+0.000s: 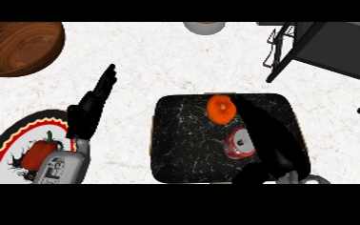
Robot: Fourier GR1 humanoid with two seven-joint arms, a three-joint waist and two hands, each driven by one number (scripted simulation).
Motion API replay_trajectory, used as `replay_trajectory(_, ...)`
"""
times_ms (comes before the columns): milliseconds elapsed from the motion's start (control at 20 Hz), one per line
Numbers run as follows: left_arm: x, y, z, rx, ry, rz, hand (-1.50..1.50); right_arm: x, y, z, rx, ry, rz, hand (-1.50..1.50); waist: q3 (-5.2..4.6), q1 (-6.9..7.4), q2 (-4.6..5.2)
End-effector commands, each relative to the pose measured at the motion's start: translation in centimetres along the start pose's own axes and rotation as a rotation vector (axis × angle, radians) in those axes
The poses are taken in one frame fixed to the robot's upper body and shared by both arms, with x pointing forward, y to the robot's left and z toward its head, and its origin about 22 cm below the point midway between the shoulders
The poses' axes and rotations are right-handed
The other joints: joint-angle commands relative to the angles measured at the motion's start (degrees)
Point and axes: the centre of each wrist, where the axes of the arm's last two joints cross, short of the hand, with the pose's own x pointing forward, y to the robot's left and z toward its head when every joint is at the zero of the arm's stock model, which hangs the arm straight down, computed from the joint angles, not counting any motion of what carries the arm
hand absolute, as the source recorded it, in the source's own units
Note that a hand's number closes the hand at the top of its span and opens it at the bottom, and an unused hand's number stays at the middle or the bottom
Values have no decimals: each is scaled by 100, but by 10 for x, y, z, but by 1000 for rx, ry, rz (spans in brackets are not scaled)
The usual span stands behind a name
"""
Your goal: Pick the can from the tray and place it in the tiered shelf
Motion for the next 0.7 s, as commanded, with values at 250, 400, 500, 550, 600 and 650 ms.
replay_trajectory(250,-9,-7,2,4,-6,-5,0,-10,19,-16,81,20,110,150,0,6,4)
replay_trajectory(400,2,-23,2,16,-5,-17,0,-12,21,-5,56,-43,155,150,1,-3,-1)
replay_trajectory(500,-3,-9,8,12,-20,7,0,-23,36,-3,13,-49,154,150,1,-2,-1)
replay_trajectory(550,-6,4,2,-4,15,-6,0,-25,19,-15,-5,-37,151,150,1,0,3)
replay_trajectory(600,12,5,-2,4,-6,-7,0,-17,25,-11,11,-49,150,150,1,0,0)
replay_trajectory(650,-8,-12,11,8,-14,-17,0,4,24,-9,-12,-56,142,150,0,6,0)
